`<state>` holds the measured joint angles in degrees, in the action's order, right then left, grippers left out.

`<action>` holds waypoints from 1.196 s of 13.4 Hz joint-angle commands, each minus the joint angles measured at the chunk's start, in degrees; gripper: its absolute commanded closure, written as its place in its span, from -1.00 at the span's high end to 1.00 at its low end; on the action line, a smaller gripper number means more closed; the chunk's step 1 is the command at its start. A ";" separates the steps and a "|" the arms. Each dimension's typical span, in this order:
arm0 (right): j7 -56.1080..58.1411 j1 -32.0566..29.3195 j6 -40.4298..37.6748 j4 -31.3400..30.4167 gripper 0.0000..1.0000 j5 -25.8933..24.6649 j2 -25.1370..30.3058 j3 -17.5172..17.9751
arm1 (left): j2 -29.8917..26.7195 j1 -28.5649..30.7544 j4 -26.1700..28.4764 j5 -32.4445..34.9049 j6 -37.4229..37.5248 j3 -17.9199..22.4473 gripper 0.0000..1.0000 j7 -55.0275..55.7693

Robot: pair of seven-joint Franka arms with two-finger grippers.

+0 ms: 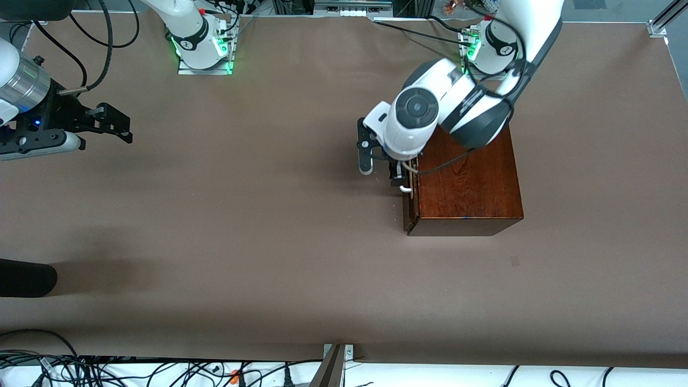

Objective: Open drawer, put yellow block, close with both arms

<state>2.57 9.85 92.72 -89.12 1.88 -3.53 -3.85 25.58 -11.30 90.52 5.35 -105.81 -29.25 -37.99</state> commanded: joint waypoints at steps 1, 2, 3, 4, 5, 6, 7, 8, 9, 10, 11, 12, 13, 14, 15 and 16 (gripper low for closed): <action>-0.38 -0.19 -0.96 0.62 1.00 -0.04 -0.08 0.07 | -4.83 1.89 -1.73 -1.57 6.55 0.16 1.00 11.15; -0.38 -0.19 -0.97 0.62 1.00 -0.04 -0.08 0.07 | -5.79 2.77 -2.96 -1.31 9.54 0.33 1.00 13.10; -0.38 -0.19 -0.97 0.62 1.00 -0.04 -0.08 0.07 | -6.85 3.13 -3.93 -0.96 12.00 0.77 1.00 15.73; -0.38 -0.19 -0.97 0.62 1.00 -0.04 -0.08 0.07 | -7.47 4.87 -5.77 -0.87 14.03 1.65 1.00 19.50; -0.38 -0.19 -0.97 0.62 1.00 -0.04 -0.08 0.07 | -7.82 6.63 -7.70 -0.70 16.92 1.65 1.00 23.01; -0.46 -0.19 -0.97 0.62 1.00 -0.04 -0.08 0.07 | -7.83 7.69 -9.64 -0.69 19.13 1.83 1.00 26.10; -0.46 -0.19 -0.97 0.62 1.00 -0.04 -0.08 0.07 | -9.30 7.44 -10.96 -0.78 20.02 4.70 1.00 27.69; -0.46 -0.19 -0.97 0.62 1.00 -0.04 0.01 0.07 | -10.62 6.39 -10.97 -1.22 20.03 8.65 1.00 27.88; -0.46 -0.19 -1.05 0.53 1.00 -0.04 -0.08 0.07 | -11.77 6.38 -10.71 -1.31 19.94 10.86 1.00 27.97; -0.46 -0.19 -1.05 0.53 1.00 -0.04 -0.08 0.07 | -12.82 6.38 -10.45 -1.48 19.50 14.62 1.00 28.06; -0.46 -0.19 -1.14 0.53 1.00 -0.04 0.01 0.07 | -13.70 5.95 -9.75 -2.62 18.45 18.40 1.00 28.23; -0.46 -0.19 -1.84 0.53 1.00 -0.04 -0.08 0.07 | -15.11 5.86 -8.09 -5.50 16.70 21.83 1.00 28.76; -0.46 -0.19 -2.11 0.53 1.00 -0.04 -0.08 0.07 | -17.47 5.85 -4.68 -7.62 14.77 24.83 1.00 29.81; -0.46 -0.19 -2.11 0.53 1.00 -0.04 0.01 0.07 | -20.02 6.12 -0.99 -7.64 12.66 25.81 1.00 31.30; -0.46 -0.19 -2.11 0.53 1.00 -0.04 0.01 0.07 | -22.48 6.55 2.18 -7.29 10.56 26.26 1.00 33.05; -0.46 -0.19 -2.11 0.53 1.00 -0.04 0.01 0.07 | -24.59 6.56 4.30 -5.63 9.93 26.87 1.00 34.55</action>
<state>2.57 9.84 91.57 -89.13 1.88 -3.55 -3.90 8.22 -4.26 86.08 -0.91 -92.32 -3.16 -7.43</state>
